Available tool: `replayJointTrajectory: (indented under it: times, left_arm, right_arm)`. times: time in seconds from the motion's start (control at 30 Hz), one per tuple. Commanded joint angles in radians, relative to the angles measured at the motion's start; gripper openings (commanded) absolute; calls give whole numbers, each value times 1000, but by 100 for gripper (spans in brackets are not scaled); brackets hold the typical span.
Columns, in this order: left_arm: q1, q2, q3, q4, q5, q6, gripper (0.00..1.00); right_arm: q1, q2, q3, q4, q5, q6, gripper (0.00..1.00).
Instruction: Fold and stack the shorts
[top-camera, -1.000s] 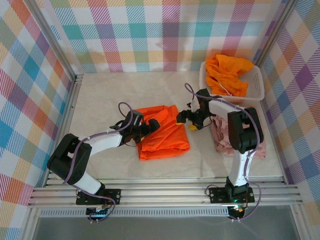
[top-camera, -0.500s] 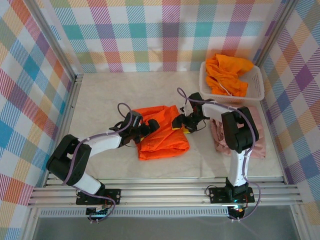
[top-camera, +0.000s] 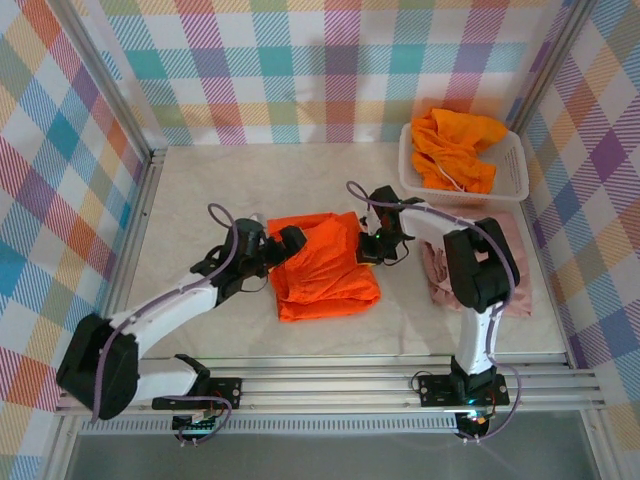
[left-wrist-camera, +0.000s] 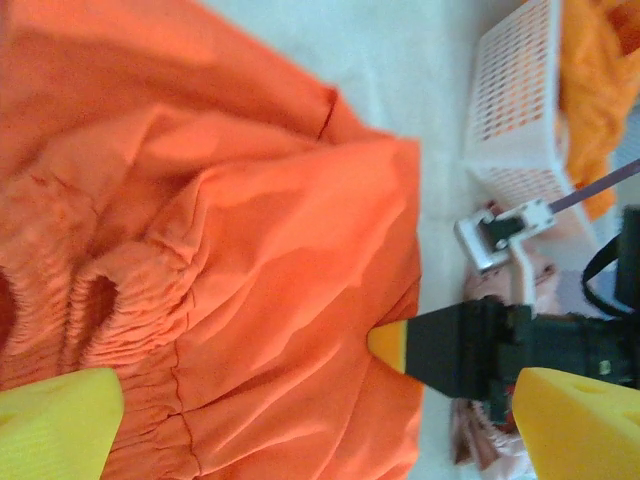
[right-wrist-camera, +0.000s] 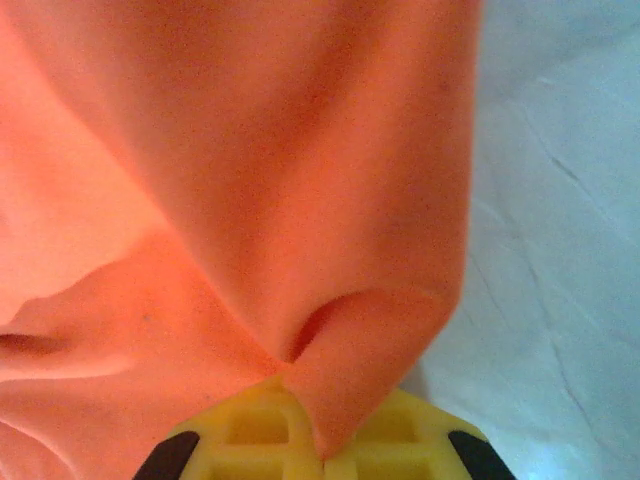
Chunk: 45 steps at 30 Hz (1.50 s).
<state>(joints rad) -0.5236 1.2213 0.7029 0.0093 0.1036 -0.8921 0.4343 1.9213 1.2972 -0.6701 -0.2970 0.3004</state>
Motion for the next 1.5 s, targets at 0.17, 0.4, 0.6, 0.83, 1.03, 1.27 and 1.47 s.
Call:
replayJointTrajectory:
  times: [0.17,0.4,0.6,0.83,1.03,1.27,1.47]
  left_arm:
    - [16,-113,-26,-73,-58,36,100]
    - [17,-115,-45,-38,-36,29,100]
    - [17,-113,-60,-13,-25,22,100]
    - [17,-106,-63,7,-7,12,100]
    - [17,-115,-63,12,2,10,100]
    - [17,-119,-69,24,2,4,100]
    - [17,-97,-62,33,8,3,100]
  right_arm:
    - [26,-145,118,-292,341,-56,0]
    - [26,-171,214,-484,554,-66,0]
    - [26,-196,278,-581,646,-49,0]
    - [20,-207,337,-687,776,-54,0]
    - [-11,-236,365,-738,826,-52,0]
    - [-46,-243,408,-774,873,-75,0]
    - [-88,-248,435,-787,909,-109,0]
